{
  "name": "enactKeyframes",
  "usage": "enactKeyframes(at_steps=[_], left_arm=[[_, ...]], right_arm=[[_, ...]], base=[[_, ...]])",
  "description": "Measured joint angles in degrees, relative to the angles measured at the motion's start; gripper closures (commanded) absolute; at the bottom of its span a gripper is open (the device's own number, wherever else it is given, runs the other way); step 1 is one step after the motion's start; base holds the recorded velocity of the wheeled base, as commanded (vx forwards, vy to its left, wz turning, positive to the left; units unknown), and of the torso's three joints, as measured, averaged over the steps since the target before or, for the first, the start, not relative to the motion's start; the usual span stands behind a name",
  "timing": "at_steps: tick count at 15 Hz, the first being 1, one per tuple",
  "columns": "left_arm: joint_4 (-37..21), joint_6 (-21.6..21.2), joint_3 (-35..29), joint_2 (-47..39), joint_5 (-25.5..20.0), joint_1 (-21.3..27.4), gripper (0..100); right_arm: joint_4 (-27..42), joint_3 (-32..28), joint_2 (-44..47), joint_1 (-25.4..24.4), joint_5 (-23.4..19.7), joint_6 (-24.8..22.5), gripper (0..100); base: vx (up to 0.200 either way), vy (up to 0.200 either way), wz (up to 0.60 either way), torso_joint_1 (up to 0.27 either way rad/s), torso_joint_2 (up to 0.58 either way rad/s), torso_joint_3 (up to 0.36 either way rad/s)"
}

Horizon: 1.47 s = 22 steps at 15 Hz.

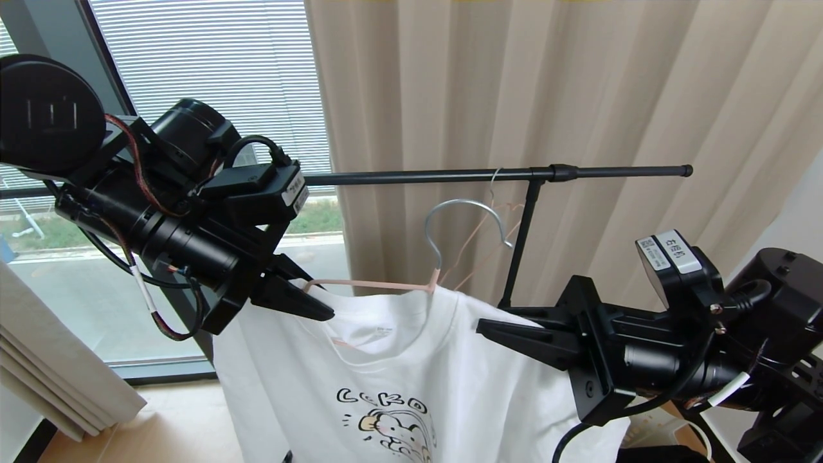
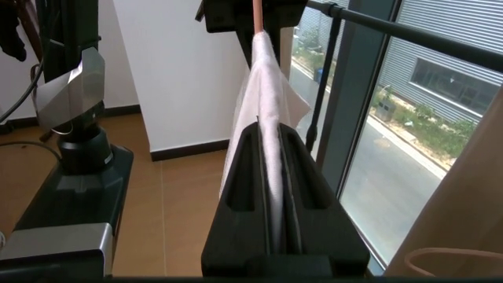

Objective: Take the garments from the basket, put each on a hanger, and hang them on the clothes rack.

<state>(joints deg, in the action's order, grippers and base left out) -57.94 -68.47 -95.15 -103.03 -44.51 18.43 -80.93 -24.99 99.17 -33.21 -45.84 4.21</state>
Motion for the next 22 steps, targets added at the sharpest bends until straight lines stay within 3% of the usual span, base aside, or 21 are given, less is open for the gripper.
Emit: enactKeyframes(at_steps=[1, 7, 13, 22], left_arm=[[0.02, 0.02, 0.02, 0.09, 0.00, 0.02, 100], [0.05, 0.02, -0.02, 0.23, -0.18, -0.02, 100], [0.02, 0.10, 0.05, 0.44, -0.16, -0.20, 100], [0.00, 0.44, -0.17, 1.27, -0.24, -1.55, 100]], right_arm=[[0.02, -0.06, 0.06, 0.00, 0.07, 0.02, 0], [-0.11, 0.22, 0.50, 1.51, 0.16, -1.15, 0], [-0.09, 0.74, 2.01, 2.91, 0.00, -7.44, 0], [-0.11, 0.68, 2.62, 4.96, -0.01, -7.81, 0]], base=[[0.000, 0.000, 0.00, 0.000, 0.00, 0.000], [0.000, 0.000, 0.00, 0.000, 0.00, 0.000], [0.000, 0.000, 0.00, 0.000, 0.00, 0.000], [0.000, 0.000, 0.00, 0.000, 0.00, 0.000]])
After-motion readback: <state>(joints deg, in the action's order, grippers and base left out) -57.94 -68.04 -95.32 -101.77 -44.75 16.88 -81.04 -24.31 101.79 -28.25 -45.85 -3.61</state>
